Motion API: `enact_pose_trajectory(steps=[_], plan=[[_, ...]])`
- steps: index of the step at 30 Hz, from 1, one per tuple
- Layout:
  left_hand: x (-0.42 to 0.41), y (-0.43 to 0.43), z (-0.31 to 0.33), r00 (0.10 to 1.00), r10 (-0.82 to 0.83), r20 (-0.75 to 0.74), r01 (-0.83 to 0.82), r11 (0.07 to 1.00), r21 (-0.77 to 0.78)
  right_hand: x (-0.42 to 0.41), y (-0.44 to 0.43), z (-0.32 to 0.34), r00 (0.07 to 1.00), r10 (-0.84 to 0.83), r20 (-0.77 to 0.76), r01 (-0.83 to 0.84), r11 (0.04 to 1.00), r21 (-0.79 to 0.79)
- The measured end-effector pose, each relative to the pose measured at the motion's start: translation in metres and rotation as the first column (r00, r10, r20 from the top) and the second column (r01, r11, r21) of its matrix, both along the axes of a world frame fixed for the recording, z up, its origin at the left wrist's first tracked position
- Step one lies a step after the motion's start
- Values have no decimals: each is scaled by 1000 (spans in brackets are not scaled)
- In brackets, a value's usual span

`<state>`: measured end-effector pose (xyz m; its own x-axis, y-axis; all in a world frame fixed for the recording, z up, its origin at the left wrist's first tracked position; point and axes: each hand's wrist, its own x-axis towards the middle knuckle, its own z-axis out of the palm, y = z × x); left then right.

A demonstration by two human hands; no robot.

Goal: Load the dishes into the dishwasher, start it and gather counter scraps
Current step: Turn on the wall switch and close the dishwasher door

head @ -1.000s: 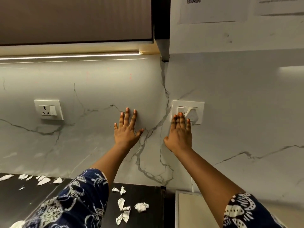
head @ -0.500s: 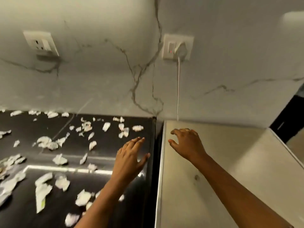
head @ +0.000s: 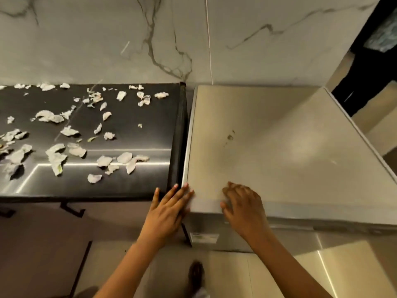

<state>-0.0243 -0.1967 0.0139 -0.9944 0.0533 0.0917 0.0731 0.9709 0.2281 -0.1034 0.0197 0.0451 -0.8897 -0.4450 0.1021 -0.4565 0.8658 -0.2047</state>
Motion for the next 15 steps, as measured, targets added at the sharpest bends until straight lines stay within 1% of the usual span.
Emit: enact_pose_trajectory(steps=[2,4,7,9,11,13,15], plan=[[1,-1,-8,997,31,-72,-32,999,-13,12,14,-16,997,-34,-67,32,999,-35],[2,2,-11,992,66,-112,-66,998,7,19,22,-28,995,-22,-97,17,998,-53],[8,4,-16,981,86,-172,-94,995,-39,22,23,-33,999,-6,-49,2,996,-95],[10,-4,-18,973,144,-180,-160,984,-76,23,21,-35,997,-17,-70,7,990,-141],[11,-14,-21,956,207,-210,-228,970,-83,25,22,-43,989,-27,-147,1,985,-173],[11,-16,-25,938,218,-271,-243,968,-60,27,22,-52,969,-65,-237,9,973,-230],[12,-14,-35,913,218,-344,-244,969,-35,32,18,-65,929,-121,-351,13,956,-295]])
